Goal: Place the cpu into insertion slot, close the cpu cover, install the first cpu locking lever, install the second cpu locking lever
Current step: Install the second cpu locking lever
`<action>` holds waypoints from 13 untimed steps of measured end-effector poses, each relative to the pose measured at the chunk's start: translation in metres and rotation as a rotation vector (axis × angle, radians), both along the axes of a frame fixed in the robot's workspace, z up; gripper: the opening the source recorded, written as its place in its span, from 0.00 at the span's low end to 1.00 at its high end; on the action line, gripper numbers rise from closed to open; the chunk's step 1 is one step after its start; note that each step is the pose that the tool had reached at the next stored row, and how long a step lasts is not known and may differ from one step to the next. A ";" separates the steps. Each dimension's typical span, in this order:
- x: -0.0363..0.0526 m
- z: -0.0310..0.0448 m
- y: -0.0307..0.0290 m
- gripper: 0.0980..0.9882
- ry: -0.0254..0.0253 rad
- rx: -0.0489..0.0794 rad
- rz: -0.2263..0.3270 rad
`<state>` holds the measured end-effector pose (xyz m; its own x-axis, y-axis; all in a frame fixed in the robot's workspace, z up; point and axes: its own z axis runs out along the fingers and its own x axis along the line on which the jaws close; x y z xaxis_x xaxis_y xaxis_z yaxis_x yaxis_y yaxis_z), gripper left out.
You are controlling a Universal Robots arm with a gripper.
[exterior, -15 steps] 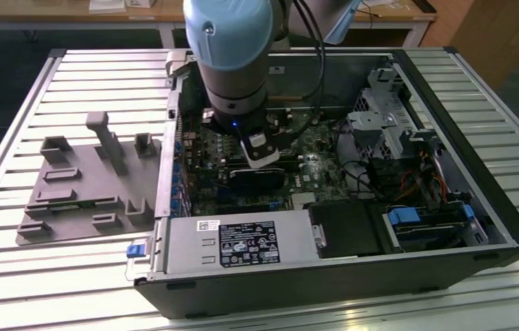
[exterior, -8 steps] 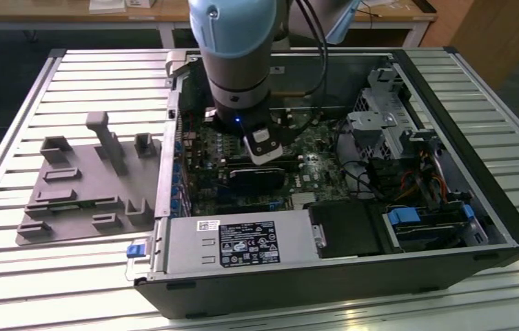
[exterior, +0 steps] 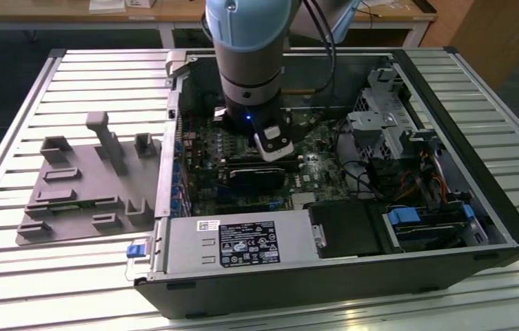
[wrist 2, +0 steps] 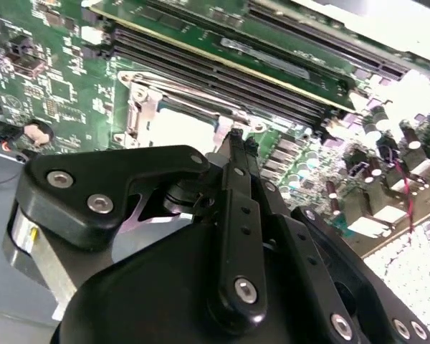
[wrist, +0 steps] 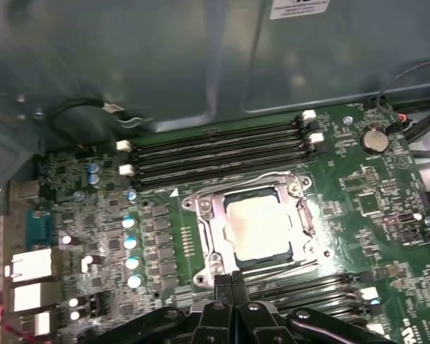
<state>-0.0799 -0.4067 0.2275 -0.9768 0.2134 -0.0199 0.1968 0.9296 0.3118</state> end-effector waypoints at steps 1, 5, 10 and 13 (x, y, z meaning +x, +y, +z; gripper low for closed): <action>0.0015 0.0000 0.0012 0.00 0.0000 -0.005 0.000; 0.0073 0.0000 0.0066 0.00 -0.0001 -0.023 0.000; 0.0161 -0.0001 0.0121 0.00 -0.0001 -0.045 0.000; 0.0210 0.0000 0.0152 0.00 0.0000 -0.061 0.000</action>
